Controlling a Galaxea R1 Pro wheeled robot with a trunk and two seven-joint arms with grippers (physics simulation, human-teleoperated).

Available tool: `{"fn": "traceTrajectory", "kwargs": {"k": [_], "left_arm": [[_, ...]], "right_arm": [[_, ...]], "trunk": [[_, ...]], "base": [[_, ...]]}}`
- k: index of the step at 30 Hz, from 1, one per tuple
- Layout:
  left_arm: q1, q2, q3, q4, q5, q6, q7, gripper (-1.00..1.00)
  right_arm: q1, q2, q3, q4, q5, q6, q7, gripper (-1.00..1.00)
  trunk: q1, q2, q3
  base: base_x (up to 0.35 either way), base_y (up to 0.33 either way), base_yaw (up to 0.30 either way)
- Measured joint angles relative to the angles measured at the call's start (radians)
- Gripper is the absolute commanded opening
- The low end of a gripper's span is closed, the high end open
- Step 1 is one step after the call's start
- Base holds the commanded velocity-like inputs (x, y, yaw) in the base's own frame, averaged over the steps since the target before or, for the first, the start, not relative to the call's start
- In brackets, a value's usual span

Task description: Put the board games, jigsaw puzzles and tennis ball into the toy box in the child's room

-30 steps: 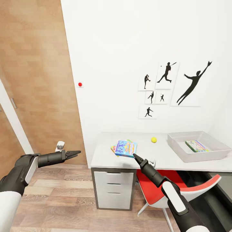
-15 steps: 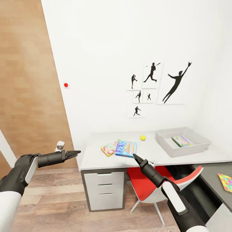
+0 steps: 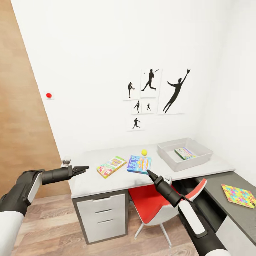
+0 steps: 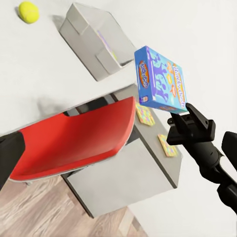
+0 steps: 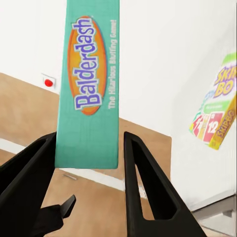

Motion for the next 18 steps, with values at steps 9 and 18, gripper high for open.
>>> {"fn": "traceTrajectory", "kwargs": {"k": [9, 18], "left_arm": [[0.000, 0.000, -0.001, 0.000, 0.000, 0.000, 0.001, 1.00], [0.000, 0.000, -0.001, 0.000, 0.000, 0.000, 0.001, 1.00]], "right_arm": [[0.000, 0.000, 0.000, 0.000, 0.000, 0.000, 0.000, -1.00], [-0.001, 0.000, 0.001, 0.000, -0.002, 0.001, 0.000, -1.00]], "trunk": [[0.000, 0.000, 0.000], [0.000, 0.000, 0.000]], "base": [[0.216, 0.000, -0.263], [0.162, 0.000, -0.100]]}}
